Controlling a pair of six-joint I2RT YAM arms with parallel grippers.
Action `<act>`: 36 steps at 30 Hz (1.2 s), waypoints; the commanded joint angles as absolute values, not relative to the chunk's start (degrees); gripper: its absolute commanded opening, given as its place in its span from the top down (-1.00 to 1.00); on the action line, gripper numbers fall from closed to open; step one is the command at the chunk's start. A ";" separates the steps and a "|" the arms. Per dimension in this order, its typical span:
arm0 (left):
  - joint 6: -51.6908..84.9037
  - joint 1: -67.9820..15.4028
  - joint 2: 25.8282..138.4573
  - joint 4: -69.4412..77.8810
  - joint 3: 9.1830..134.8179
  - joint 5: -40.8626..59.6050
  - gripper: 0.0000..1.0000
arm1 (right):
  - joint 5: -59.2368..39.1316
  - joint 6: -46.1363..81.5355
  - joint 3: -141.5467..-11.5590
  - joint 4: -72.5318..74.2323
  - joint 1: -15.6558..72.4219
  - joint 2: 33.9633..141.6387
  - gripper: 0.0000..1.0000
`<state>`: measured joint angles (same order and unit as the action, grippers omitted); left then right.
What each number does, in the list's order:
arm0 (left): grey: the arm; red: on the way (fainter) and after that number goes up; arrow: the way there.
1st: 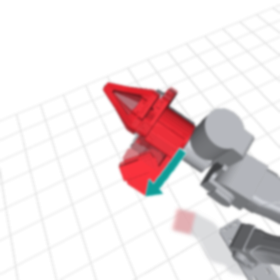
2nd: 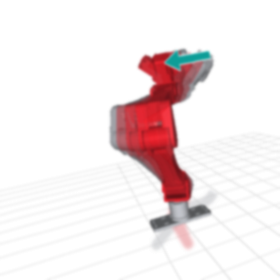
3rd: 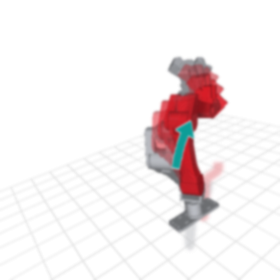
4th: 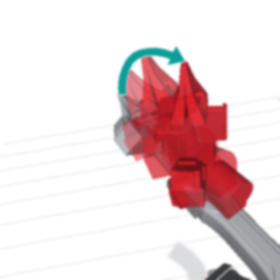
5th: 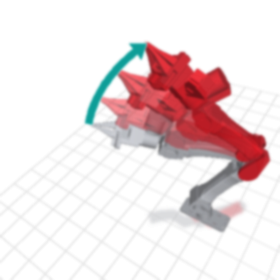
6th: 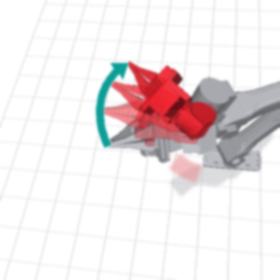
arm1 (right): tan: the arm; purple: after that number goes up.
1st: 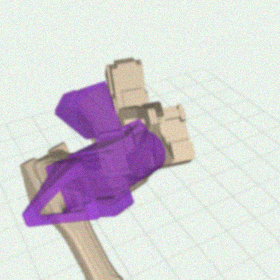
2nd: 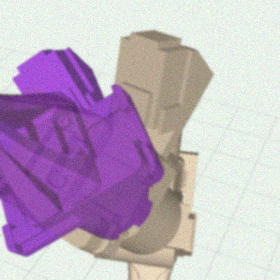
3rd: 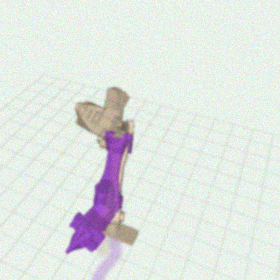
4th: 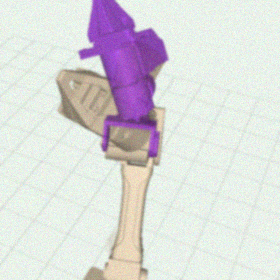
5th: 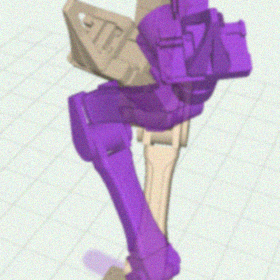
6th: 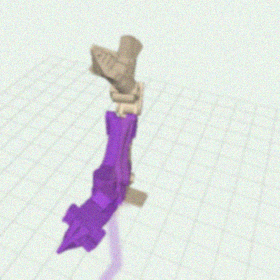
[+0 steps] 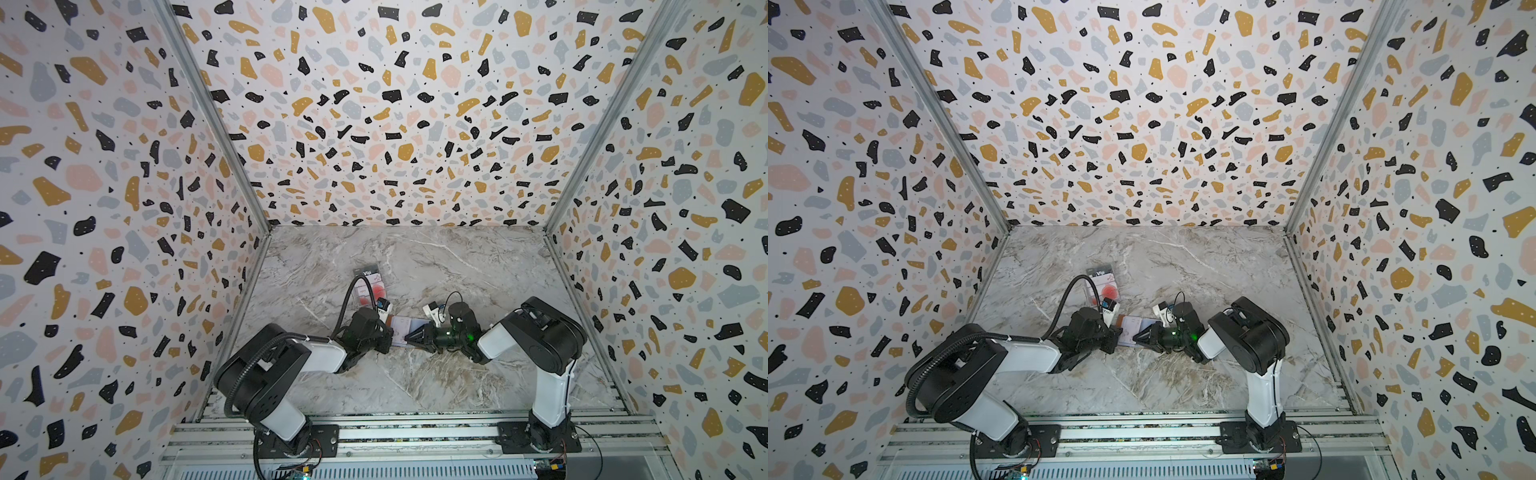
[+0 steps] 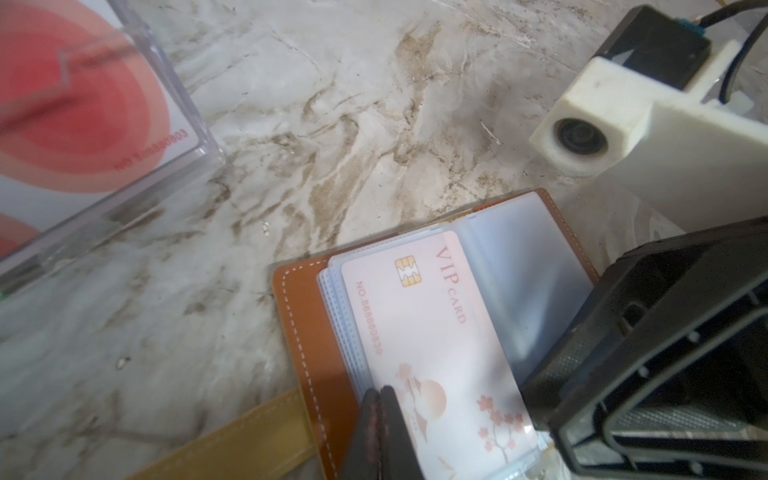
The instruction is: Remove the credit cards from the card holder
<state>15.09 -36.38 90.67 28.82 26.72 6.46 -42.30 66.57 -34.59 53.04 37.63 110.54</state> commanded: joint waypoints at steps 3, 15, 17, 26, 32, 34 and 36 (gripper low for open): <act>15.48 -37.09 92.13 23.20 24.52 9.20 0.87 | -39.21 59.17 -40.84 42.12 37.71 108.78 0.46; 15.56 -37.09 92.90 24.26 24.17 9.49 0.87 | -41.23 53.08 -45.80 34.80 37.64 108.36 0.46; 15.60 -37.09 93.00 24.35 24.13 9.48 0.87 | -42.52 53.61 -45.79 36.55 37.58 108.53 0.46; 15.65 -37.09 93.20 24.57 24.00 9.40 0.87 | -47.22 52.53 -47.29 38.55 36.86 109.33 0.49; 15.82 -37.08 93.19 24.79 23.83 9.31 0.87 | -47.63 52.11 -49.12 36.76 36.56 110.72 0.48; 15.87 -37.08 93.11 24.87 23.80 9.31 0.87 | -47.49 52.48 -49.41 36.54 36.44 111.38 0.47; 15.98 -37.09 92.99 24.96 23.73 9.18 0.87 | -47.72 52.95 -49.65 36.57 36.16 112.33 0.45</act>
<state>15.70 -36.14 91.05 31.16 25.82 6.57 -45.67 53.43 -47.66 35.53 36.16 111.96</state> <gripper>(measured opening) 0.067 0.273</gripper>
